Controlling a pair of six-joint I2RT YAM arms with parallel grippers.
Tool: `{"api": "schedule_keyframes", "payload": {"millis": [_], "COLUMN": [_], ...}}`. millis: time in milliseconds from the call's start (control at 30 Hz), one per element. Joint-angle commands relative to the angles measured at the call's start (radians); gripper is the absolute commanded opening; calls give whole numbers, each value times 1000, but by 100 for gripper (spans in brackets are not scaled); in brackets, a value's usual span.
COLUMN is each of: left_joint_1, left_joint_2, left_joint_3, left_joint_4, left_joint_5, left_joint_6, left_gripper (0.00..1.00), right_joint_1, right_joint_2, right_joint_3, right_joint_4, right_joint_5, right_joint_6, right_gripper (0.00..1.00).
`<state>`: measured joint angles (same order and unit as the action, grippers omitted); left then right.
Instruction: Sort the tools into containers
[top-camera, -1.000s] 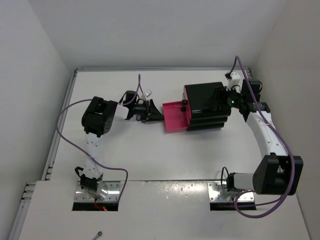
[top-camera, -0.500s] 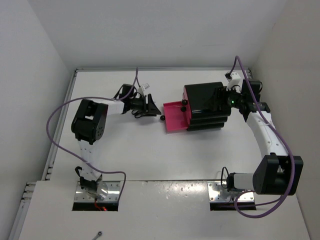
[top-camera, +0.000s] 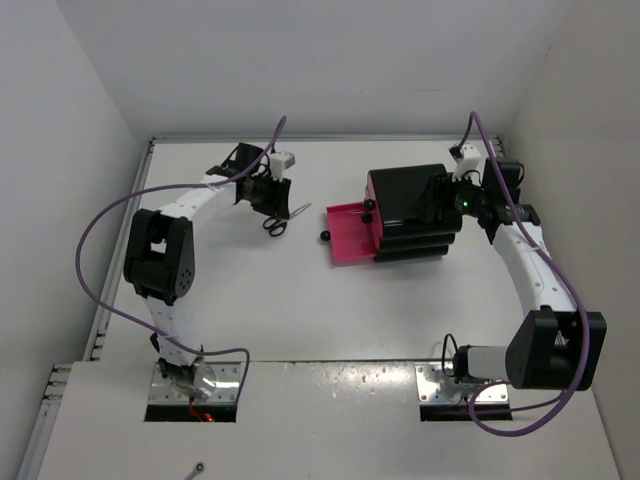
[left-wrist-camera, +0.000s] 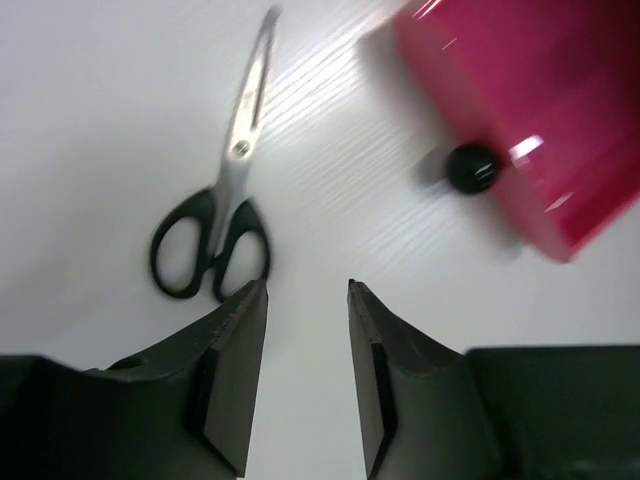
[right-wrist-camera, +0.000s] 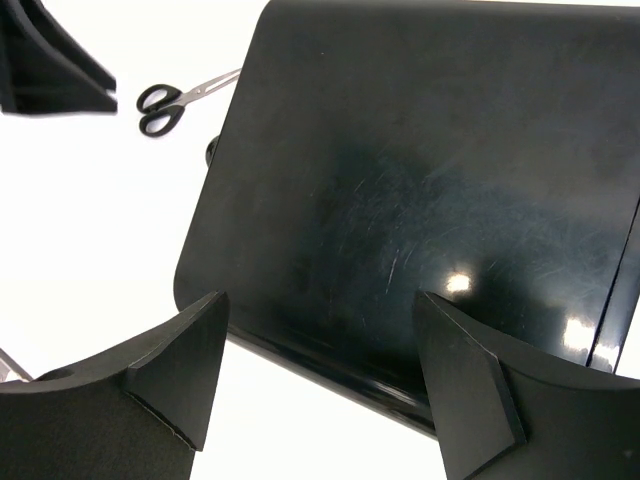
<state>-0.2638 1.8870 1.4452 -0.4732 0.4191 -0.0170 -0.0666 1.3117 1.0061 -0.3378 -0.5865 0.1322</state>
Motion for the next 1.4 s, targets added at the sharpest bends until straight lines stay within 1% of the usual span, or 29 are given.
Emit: {"api": "schedule_keyframes", "payload": {"millis": [0, 200, 400, 500, 733, 833, 933, 1133, 1167, 1233, 1367], "left_joint_1": [-12, -25, -25, -25, -14, -2, 8, 37, 37, 60, 81], "left_joint_2": [-6, -16, 14, 33, 66, 66, 75, 64, 54, 44, 23], "left_joint_3": [-25, -34, -55, -55, -37, -37, -57, -124, -135, -164, -190], "left_joint_4": [-90, -68, -30, -21, -21, 7, 45, 106, 129, 149, 179], "left_joint_5": [-205, -308, -309, -281, -114, -62, -39, 4, 30, 43, 81], "left_joint_6": [153, 196, 270, 301, 382, 382, 391, 425, 439, 449, 469], "left_gripper": [43, 42, 42, 42, 42, 42, 42, 47, 50, 52, 53], "right_joint_1": [11, 11, 11, 11, 11, 11, 11, 11, 11, 11, 11], "right_joint_2": [4, -5, -14, -14, -14, -14, -14, -14, -14, -14, -14], "right_joint_3": [-35, -35, -44, -44, -44, -44, -44, -44, -44, -44, -44], "right_joint_4": [-70, -70, -70, -70, -79, -79, -79, -79, -79, -79, -79], "right_joint_5": [10, 10, 10, 10, 10, 10, 10, 10, 10, 10, 10], "right_joint_6": [12, 12, 12, 12, 12, 12, 12, 12, 12, 12, 12], "right_gripper": [75, 75, 75, 75, 75, 75, 75, 75, 75, 75, 75]}}
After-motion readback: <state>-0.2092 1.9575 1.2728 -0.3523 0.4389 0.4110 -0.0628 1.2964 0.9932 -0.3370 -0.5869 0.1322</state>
